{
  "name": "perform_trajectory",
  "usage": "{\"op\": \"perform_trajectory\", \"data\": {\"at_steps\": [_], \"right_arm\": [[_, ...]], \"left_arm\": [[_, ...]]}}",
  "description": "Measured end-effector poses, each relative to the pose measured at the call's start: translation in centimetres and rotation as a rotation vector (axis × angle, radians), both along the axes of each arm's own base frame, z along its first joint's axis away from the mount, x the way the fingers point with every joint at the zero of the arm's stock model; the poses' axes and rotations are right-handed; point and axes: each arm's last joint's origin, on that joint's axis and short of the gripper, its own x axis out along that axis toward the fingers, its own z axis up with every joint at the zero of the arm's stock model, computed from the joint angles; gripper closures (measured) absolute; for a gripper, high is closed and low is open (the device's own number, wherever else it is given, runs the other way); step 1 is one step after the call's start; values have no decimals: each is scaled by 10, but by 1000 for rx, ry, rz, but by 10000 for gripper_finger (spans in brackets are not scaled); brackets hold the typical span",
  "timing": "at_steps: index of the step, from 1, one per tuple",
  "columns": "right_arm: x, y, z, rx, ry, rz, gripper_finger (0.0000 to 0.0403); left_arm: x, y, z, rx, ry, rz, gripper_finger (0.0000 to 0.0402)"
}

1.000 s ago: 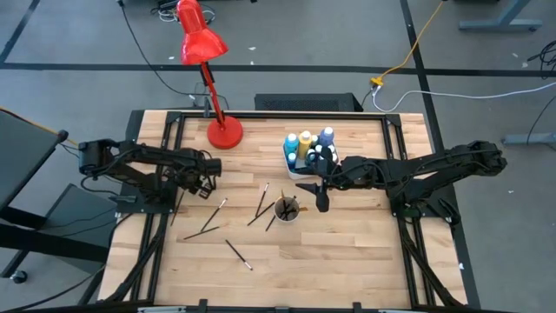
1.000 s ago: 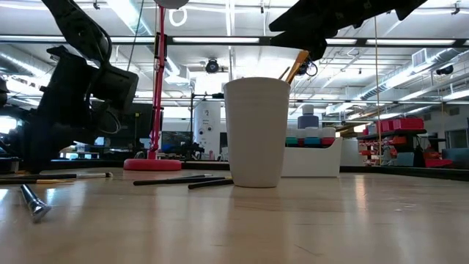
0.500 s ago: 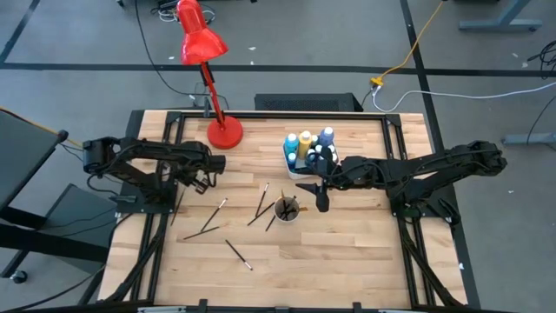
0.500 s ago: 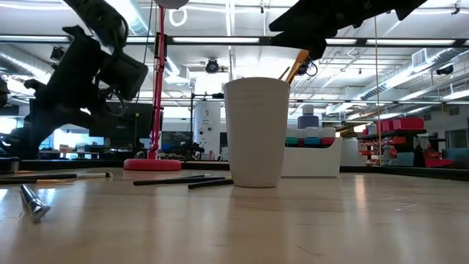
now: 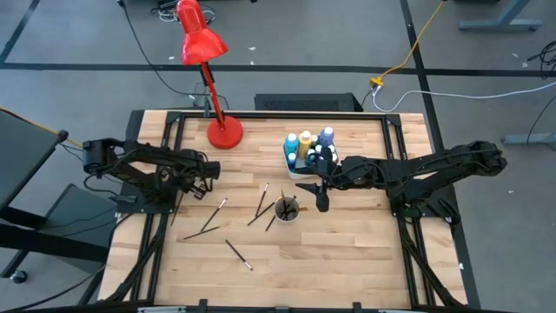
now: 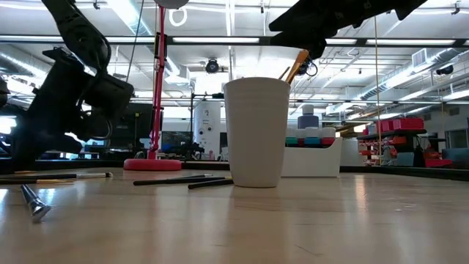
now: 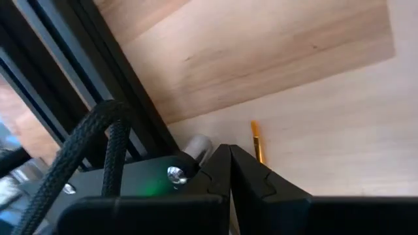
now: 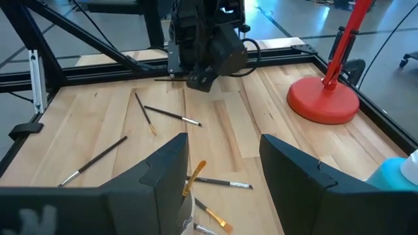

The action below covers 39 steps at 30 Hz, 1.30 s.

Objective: Pick & Place Paint Supplies
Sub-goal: Put the gold paint brush into the white cup

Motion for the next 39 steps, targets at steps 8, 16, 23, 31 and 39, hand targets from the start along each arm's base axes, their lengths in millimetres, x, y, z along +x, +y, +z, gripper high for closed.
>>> {"op": "perform_trajectory", "data": {"at_steps": [8, 16, 23, 31, 39], "right_arm": [[0, 0, 1, -3, -6, 1, 208], [0, 0, 1, -4, -6, 1, 208], [0, 0, 1, -4, -6, 1, 208], [0, 0, 1, -4, -6, 0, 208], [0, 0, 0, -4, -2, 1, 208]], "left_arm": [[23, -4, 10, -50, -132, -59, 392], [54, -11, 32, -25, -272, -122, 389], [76, -20, 60, -4, -348, -212, 381], [73, -24, 57, -129, -342, -305, 338], [47, -28, 29, -114, -205, -319, 287]]}}
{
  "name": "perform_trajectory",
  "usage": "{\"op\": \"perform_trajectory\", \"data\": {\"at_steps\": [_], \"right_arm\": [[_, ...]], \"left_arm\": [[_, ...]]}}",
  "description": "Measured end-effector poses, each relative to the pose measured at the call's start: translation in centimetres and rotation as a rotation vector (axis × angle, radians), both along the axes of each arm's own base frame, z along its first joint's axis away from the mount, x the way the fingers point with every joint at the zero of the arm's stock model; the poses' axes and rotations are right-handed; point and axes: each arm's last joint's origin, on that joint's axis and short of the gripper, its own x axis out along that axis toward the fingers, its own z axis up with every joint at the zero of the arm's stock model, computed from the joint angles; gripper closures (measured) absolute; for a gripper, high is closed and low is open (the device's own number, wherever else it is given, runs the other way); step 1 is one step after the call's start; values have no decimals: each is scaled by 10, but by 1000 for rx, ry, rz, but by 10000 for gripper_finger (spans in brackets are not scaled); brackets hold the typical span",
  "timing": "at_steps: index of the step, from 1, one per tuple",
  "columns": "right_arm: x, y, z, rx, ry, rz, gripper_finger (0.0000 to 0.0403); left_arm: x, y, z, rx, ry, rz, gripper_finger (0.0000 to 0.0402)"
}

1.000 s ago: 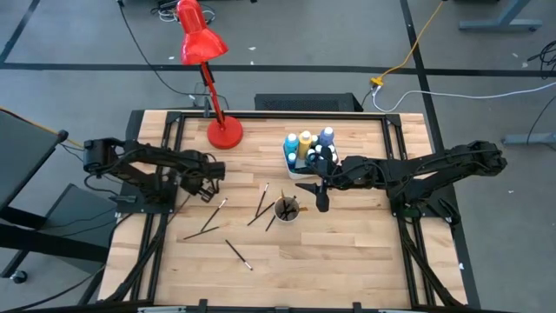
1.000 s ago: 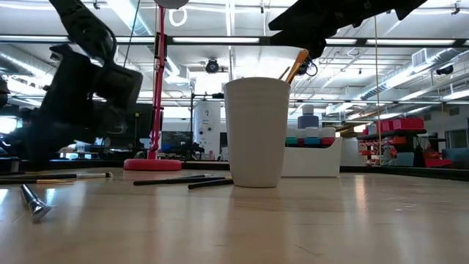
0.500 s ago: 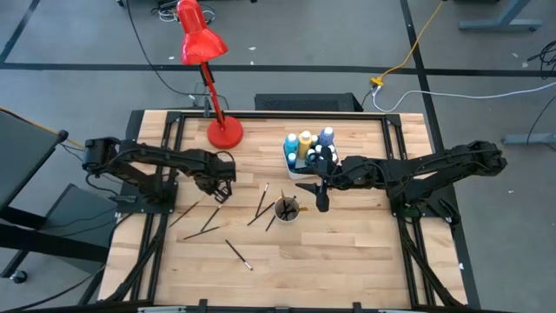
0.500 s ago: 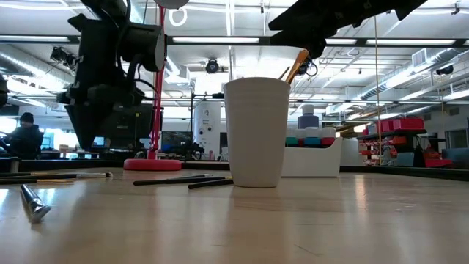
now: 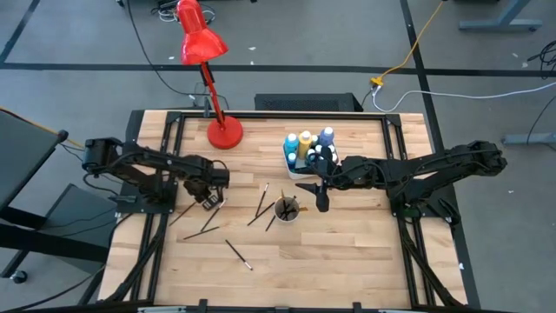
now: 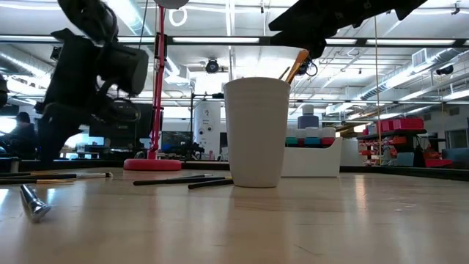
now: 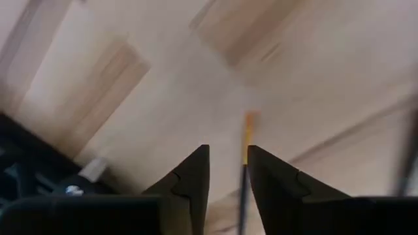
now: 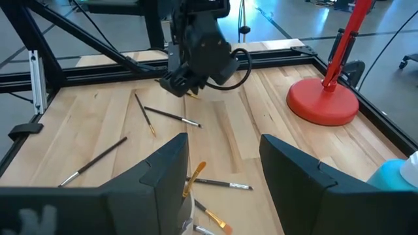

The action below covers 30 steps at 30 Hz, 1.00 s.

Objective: Pick & Place Paint Supplies
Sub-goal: Put the gold paint brush into the white cup

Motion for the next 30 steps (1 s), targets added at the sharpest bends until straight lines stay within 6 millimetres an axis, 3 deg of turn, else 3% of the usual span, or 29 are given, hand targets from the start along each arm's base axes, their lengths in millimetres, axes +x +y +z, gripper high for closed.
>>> {"op": "perform_trajectory", "data": {"at_steps": [6, 19, 30], "right_arm": [[0, 0, 0, 0, 3, 0, 208], [0, 0, 0, -1, 3, -1, 208], [0, 0, 0, -1, 3, -1, 208]], "left_arm": [[-8, 0, -14, 10, -5, 17, 271], [-9, -2, -14, -45, 1, 29, 274], [2, -1, 4, -29, -1, -44, 280]]}}
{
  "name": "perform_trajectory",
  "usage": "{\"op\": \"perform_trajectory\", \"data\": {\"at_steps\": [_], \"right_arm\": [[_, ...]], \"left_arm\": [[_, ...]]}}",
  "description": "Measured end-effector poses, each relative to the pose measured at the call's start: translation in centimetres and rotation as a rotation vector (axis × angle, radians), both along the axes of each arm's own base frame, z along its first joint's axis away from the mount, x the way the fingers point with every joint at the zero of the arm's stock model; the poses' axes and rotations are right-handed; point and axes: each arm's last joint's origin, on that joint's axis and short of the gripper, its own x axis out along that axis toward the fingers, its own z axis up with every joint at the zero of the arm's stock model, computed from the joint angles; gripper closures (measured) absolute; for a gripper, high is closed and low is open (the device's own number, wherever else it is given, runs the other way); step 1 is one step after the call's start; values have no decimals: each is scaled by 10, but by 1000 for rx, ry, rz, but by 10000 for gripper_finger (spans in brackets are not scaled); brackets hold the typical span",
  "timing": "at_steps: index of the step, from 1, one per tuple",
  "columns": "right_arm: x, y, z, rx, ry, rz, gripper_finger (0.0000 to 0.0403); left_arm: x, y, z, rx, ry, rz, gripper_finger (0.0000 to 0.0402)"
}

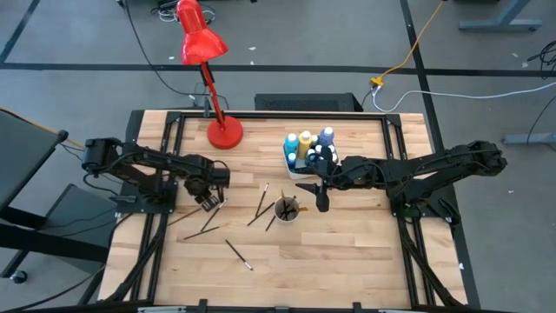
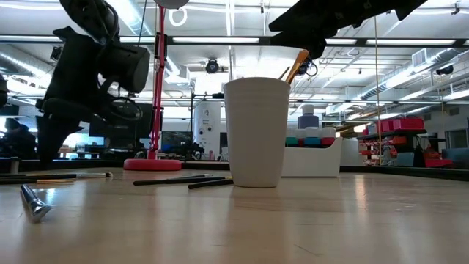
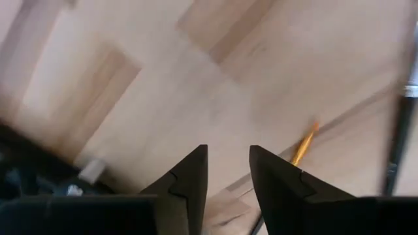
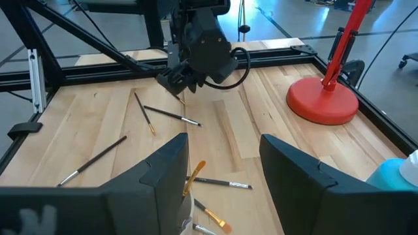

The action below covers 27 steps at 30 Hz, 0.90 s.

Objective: Pick & Place Paint Supplies
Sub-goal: Put the gold paint brush into the white cup

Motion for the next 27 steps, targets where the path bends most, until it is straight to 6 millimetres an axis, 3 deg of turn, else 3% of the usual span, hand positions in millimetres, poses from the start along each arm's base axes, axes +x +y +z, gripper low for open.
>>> {"op": "perform_trajectory", "data": {"at_steps": [11, 17, 27], "right_arm": [[0, 0, -2, -1, 17, 0, 208], [-1, 0, -2, -1, 17, 0, 208], [0, 0, -2, -1, 16, 0, 208]], "left_arm": [[10, -27, -1, -66, -112, -293, 280], [16, -36, -2, -45, -175, -324, 280], [10, -33, -9, 60, -148, -317, 284]]}}
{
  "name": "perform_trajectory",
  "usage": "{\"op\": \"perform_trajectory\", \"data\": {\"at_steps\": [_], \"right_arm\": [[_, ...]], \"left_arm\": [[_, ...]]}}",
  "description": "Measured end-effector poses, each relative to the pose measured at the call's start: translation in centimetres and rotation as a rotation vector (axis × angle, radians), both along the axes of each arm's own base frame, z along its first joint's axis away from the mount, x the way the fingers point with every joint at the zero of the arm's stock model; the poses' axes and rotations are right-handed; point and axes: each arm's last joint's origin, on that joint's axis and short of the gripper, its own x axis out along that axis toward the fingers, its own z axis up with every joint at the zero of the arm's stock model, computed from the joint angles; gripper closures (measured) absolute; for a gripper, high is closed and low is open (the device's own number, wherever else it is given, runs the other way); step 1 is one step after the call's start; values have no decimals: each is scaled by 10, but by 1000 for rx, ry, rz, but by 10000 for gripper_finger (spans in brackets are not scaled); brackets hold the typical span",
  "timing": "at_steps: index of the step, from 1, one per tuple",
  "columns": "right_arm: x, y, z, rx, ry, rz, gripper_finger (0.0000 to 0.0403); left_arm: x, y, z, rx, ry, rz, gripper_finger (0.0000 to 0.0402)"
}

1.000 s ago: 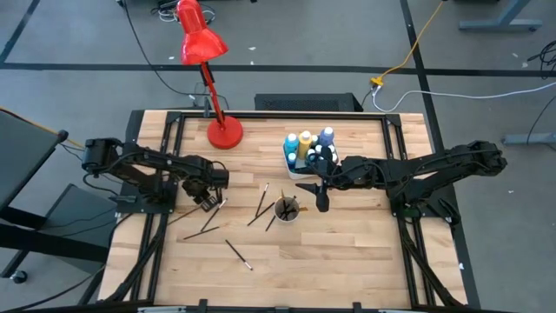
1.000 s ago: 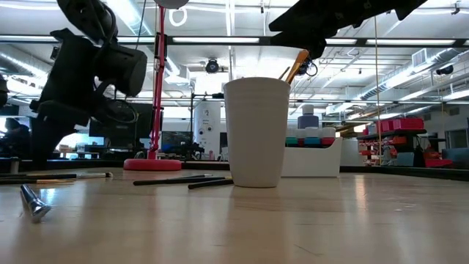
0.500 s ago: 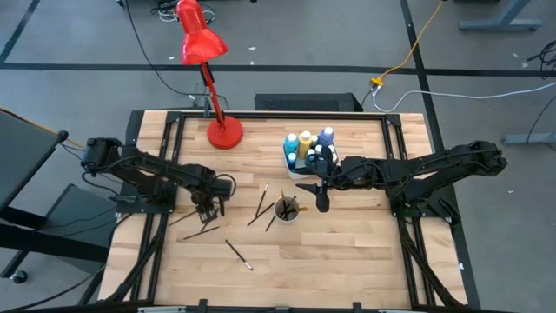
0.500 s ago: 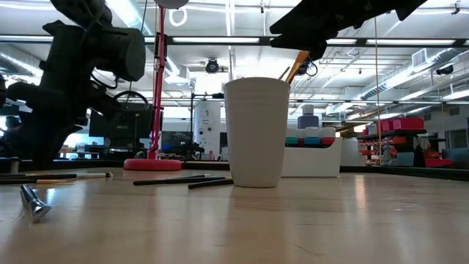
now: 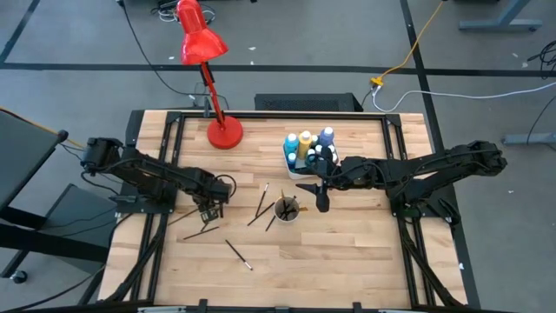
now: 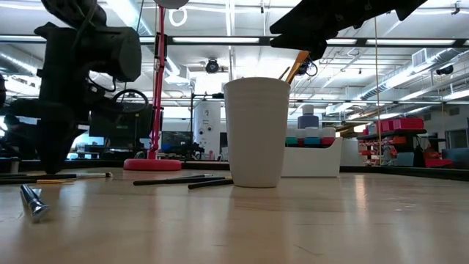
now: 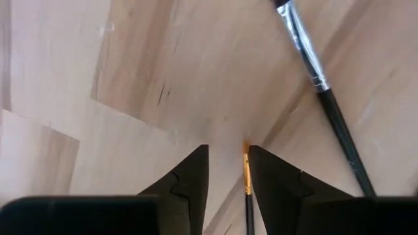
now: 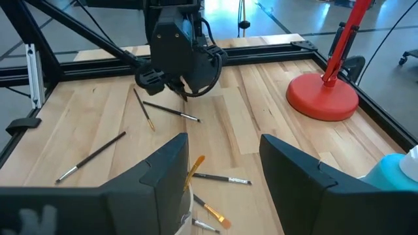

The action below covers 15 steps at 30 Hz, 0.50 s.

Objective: Pick & Place Paint Supplies
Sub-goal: Put the gold paint brush into the white cup

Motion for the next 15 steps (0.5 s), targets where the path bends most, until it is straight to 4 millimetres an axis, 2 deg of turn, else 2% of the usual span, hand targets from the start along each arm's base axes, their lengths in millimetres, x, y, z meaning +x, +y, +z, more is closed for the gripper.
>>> {"op": "perform_trajectory", "data": {"at_steps": [6, 11, 15], "right_arm": [[0, 0, 0, 0, -1, 0, 208], [0, 0, 0, 0, -1, 0, 208], [0, 0, 1, 1, -9, 0, 208]], "left_arm": [[-7, 0, -9, -29, 8, 53, 295], [-8, -2, -10, -9, 4, 48, 305], [-7, -2, -10, -10, 1, 48, 332]]}}
